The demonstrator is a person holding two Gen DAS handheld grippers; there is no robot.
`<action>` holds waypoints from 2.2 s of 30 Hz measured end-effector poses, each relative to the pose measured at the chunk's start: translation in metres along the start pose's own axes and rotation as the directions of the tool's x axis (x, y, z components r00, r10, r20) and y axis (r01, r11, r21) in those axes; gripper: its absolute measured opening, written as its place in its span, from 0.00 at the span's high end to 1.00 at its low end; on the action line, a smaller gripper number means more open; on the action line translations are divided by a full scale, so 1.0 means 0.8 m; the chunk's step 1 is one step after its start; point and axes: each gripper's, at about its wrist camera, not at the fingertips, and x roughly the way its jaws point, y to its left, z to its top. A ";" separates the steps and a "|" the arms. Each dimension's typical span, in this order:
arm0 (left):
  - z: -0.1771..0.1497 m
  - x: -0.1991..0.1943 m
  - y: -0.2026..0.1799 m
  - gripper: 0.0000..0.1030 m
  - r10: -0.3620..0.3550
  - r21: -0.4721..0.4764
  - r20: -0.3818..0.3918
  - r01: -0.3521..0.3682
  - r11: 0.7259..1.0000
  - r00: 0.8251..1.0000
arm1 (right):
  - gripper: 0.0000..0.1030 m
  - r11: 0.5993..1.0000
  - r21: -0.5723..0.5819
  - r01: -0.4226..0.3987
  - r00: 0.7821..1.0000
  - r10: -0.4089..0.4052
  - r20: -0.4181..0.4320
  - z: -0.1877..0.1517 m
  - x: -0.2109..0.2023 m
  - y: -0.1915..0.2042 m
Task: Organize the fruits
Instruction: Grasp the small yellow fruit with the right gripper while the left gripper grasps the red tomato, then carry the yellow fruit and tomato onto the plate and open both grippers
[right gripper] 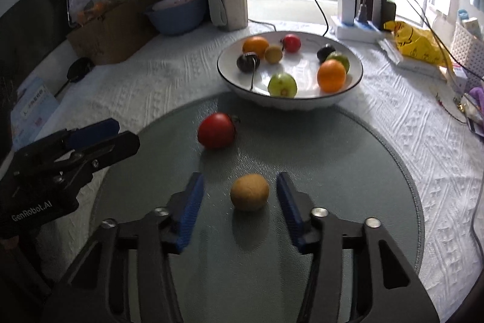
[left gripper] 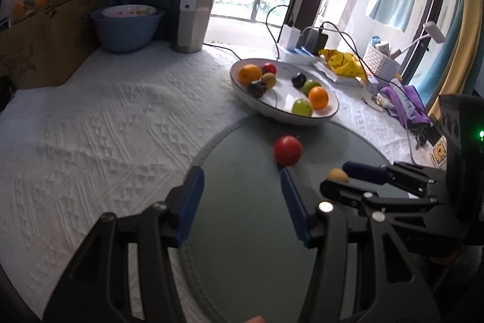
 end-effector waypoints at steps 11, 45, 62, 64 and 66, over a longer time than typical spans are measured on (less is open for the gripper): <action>0.013 0.034 -0.028 0.47 -0.018 0.044 -0.046 0.020 0.999 0.999 | 0.72 0.999 0.001 -0.032 0.999 0.032 0.001 0.001 0.003 -0.023; 0.054 0.080 -0.073 0.70 -0.032 0.164 -0.119 0.051 0.985 0.992 | 0.72 0.999 0.051 0.002 0.995 -0.007 0.095 0.056 -0.022 -0.086; 0.108 0.109 -0.060 0.70 -0.023 0.147 -0.067 0.032 0.989 0.998 | 0.72 1.000 0.022 -0.007 0.995 0.004 0.104 0.103 0.000 -0.094; 0.112 0.116 -0.058 0.70 -0.024 0.146 -0.072 0.034 0.989 0.997 | 0.72 1.000 0.019 -0.007 0.994 0.005 0.106 0.109 0.004 -0.095; 0.115 0.126 -0.057 0.70 -0.027 0.144 -0.086 0.039 0.989 0.996 | 0.72 1.000 0.015 -0.010 0.994 0.008 0.106 0.116 0.012 -0.096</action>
